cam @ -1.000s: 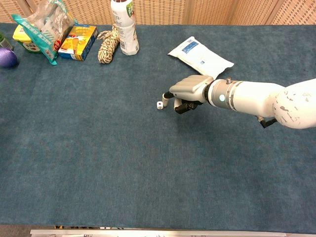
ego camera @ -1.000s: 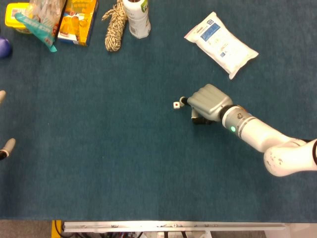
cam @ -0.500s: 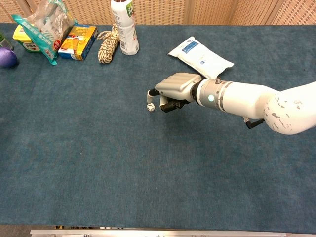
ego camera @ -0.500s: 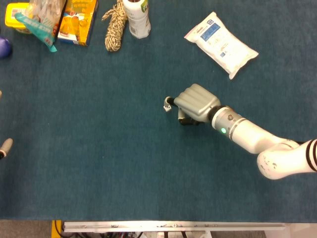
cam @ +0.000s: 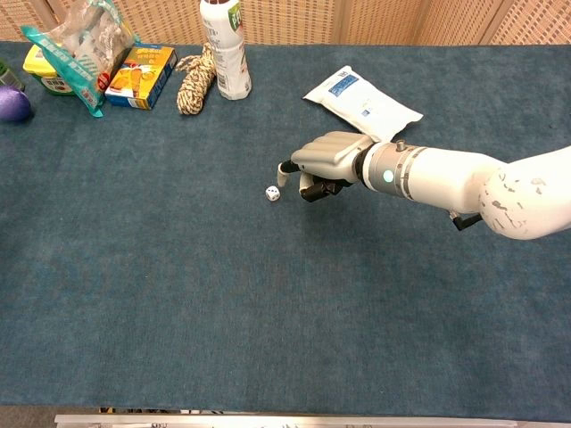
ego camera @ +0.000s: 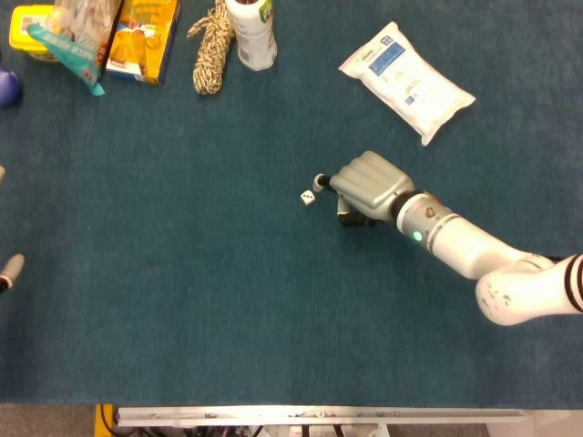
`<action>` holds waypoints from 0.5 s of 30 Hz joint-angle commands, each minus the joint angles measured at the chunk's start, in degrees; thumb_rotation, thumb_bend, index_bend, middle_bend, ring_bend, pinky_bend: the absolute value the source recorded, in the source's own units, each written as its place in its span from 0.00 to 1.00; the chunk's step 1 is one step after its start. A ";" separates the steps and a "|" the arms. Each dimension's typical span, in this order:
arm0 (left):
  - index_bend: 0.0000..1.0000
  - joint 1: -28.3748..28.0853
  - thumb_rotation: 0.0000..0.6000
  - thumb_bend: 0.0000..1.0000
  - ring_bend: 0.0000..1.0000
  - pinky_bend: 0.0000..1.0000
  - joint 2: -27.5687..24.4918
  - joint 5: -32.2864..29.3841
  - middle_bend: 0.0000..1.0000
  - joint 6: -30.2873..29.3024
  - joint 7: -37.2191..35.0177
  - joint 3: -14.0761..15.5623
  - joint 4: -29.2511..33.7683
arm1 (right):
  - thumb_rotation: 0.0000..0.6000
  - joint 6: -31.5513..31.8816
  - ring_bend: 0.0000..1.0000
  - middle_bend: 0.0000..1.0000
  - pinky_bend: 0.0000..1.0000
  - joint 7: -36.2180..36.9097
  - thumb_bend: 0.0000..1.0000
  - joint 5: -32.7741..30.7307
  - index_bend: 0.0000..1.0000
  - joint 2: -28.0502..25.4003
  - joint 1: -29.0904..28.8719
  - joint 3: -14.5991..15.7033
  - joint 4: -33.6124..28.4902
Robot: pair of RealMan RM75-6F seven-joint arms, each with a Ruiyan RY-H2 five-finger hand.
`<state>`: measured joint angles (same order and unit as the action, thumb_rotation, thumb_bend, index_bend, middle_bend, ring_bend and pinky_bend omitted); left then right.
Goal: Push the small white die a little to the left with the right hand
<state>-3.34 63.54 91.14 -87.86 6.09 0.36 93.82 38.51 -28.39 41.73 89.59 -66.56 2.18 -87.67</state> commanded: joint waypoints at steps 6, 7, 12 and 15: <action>0.00 0.23 1.00 0.21 0.00 0.00 -0.02 -0.05 0.00 -0.28 -0.33 0.01 -0.24 | 0.40 -0.74 1.00 1.00 1.00 0.13 1.00 -0.41 0.24 1.33 -0.60 -0.25 1.01; 0.00 0.23 1.00 0.21 0.00 0.00 -0.02 -0.06 0.00 -0.29 -0.40 -0.01 -0.25 | 0.40 -0.59 1.00 1.00 1.00 0.29 1.00 -0.15 0.24 1.27 -0.53 -0.37 0.76; 0.00 0.26 1.00 0.21 0.00 0.00 -0.08 -0.12 0.00 -0.23 -0.51 0.01 -0.38 | 0.40 -0.27 1.00 1.00 1.00 0.95 1.00 1.05 0.24 0.85 -0.28 -0.76 -0.27; 0.00 0.22 1.00 0.21 0.00 0.00 -0.03 -0.02 0.00 -0.30 -0.59 -0.06 -0.41 | 0.40 -0.39 1.00 1.00 1.00 1.68 1.00 2.19 0.24 1.08 -0.21 -1.32 -0.76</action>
<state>-3.13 63.51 91.11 -88.15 5.52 0.31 93.41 38.16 -26.95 43.63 90.57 -66.81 1.05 -88.26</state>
